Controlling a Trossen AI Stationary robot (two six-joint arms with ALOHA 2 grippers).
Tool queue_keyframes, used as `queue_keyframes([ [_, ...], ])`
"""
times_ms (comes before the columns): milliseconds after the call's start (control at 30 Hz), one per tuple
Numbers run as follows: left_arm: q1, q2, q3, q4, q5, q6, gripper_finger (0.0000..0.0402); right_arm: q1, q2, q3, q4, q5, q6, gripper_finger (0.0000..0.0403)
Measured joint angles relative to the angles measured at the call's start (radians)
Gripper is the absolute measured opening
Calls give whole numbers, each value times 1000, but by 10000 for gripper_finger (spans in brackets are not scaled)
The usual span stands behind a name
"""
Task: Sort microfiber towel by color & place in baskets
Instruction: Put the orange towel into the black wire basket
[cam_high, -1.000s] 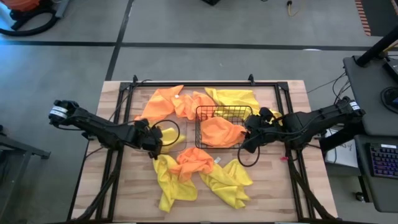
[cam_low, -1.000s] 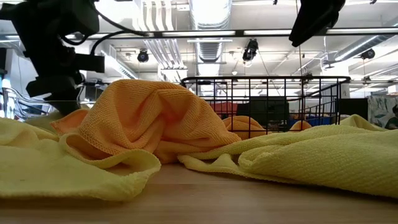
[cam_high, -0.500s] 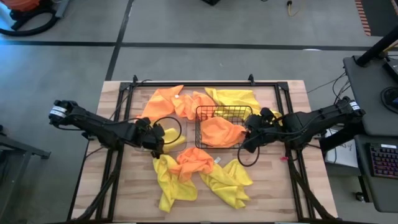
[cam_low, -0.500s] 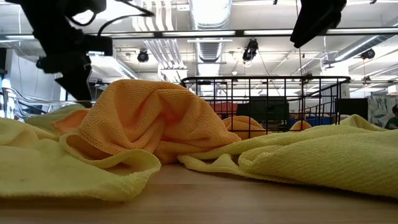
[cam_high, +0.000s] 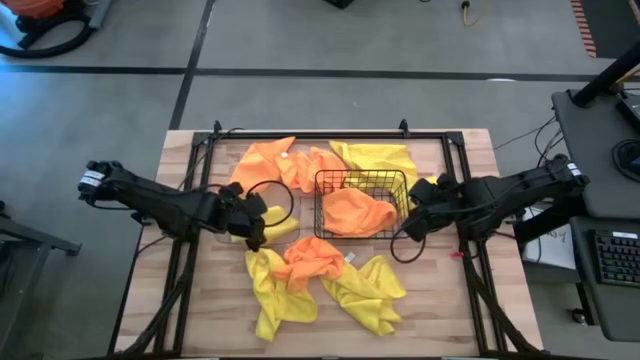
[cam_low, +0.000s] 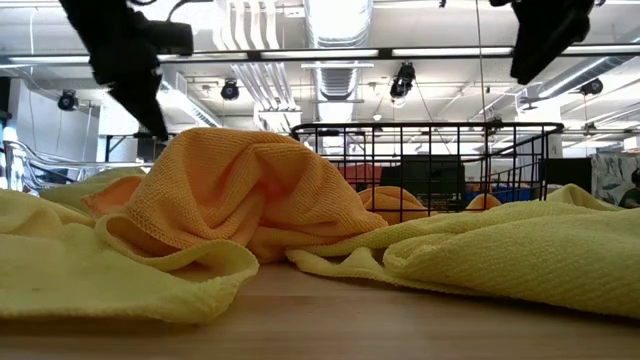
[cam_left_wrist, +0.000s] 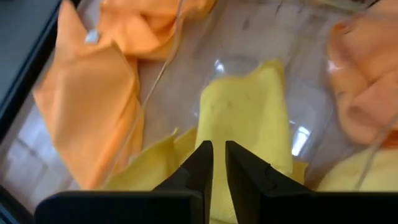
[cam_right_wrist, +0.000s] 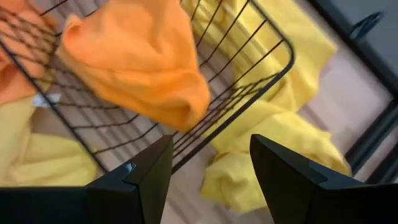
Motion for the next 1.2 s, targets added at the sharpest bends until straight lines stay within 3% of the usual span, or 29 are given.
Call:
queue_keyframes([
  [400, -106, -2, 188, 94, 6, 205, 22, 12, -4, -10, -5, -250, 67, 210],
  [567, -172, -1, 199, 244, 87, 265, 22, 82, 14, -10, -3, -328, 139, 210],
  [700, -215, 0, 184, 325, 90, 261, 22, 165, 19, -11, 2, -357, 228, 210],
  [867, -253, 26, 139, 498, 88, 235, 22, 285, 20, -11, 12, -344, 328, 210],
  [1000, -263, 99, 132, 539, 90, 229, 33, 362, 24, -11, 30, -264, 377, 210],
  [1200, -263, 202, 132, 588, 89, 207, 97, 424, 46, -11, 86, -149, 373, 210],
])
